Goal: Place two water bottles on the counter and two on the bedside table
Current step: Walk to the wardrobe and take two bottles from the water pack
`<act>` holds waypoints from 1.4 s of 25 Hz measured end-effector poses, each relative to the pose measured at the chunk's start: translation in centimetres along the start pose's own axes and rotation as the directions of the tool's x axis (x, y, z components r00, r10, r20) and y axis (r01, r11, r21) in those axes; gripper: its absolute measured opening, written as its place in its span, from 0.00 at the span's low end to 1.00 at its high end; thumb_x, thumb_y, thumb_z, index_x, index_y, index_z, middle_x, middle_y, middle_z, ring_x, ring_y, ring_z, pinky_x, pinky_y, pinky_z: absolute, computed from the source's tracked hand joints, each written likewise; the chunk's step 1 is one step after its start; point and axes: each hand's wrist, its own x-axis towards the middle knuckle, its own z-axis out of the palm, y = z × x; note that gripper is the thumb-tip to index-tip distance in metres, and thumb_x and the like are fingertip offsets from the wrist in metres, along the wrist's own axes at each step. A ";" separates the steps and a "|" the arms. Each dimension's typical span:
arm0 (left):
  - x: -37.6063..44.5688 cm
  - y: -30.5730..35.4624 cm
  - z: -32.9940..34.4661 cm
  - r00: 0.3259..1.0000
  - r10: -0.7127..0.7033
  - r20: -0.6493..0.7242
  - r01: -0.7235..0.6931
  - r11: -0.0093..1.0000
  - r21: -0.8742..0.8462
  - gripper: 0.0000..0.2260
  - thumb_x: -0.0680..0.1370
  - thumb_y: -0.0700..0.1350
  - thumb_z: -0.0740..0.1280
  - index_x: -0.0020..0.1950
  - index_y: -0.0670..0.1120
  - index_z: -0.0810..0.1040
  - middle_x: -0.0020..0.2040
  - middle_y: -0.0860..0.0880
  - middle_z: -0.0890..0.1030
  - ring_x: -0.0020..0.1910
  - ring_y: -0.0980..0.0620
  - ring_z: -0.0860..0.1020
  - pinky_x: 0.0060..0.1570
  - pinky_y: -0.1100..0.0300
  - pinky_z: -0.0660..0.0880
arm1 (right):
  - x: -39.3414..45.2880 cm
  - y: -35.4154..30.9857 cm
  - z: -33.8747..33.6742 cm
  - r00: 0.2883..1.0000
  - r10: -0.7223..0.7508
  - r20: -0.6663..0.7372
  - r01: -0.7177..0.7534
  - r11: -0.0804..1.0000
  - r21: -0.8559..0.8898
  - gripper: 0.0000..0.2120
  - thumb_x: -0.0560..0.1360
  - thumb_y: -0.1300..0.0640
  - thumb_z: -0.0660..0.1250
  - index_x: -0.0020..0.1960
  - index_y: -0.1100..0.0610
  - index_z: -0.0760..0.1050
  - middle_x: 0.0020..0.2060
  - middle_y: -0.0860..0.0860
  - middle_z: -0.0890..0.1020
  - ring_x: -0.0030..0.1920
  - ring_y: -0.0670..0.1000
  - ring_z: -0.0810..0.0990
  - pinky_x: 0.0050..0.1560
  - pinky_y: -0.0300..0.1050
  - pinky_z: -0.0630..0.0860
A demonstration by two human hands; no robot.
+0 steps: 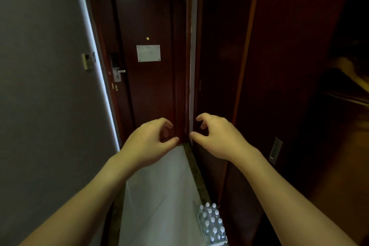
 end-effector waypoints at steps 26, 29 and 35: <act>14.6 -30.0 63.7 0.803 0.068 0.592 0.168 0.928 -0.333 0.14 0.71 0.49 0.74 0.54 0.48 0.79 0.48 0.56 0.81 0.44 0.63 0.77 0.44 0.74 0.70 | 9.0 46.0 48.6 0.626 0.753 0.200 -0.779 0.593 0.204 0.17 0.74 0.52 0.73 0.62 0.52 0.79 0.43 0.40 0.80 0.46 0.46 0.82 0.52 0.45 0.79; 9.9 -35.4 76.8 0.757 0.043 0.652 0.222 0.922 -0.318 0.17 0.70 0.47 0.76 0.57 0.48 0.79 0.49 0.58 0.80 0.49 0.58 0.78 0.45 0.78 0.68 | 4.0 53.0 60.2 0.548 0.809 0.213 -0.835 0.519 0.180 0.20 0.72 0.49 0.74 0.63 0.51 0.77 0.50 0.43 0.84 0.49 0.47 0.83 0.51 0.45 0.79; 0.7 -45.3 102.6 0.704 0.049 0.708 0.245 0.919 -0.308 0.26 0.72 0.45 0.76 0.68 0.49 0.72 0.58 0.61 0.75 0.60 0.61 0.73 0.50 0.82 0.63 | -4.0 66.1 83.9 0.509 0.835 0.212 -0.861 0.485 0.156 0.32 0.72 0.50 0.74 0.73 0.53 0.67 0.68 0.49 0.76 0.67 0.51 0.76 0.65 0.49 0.74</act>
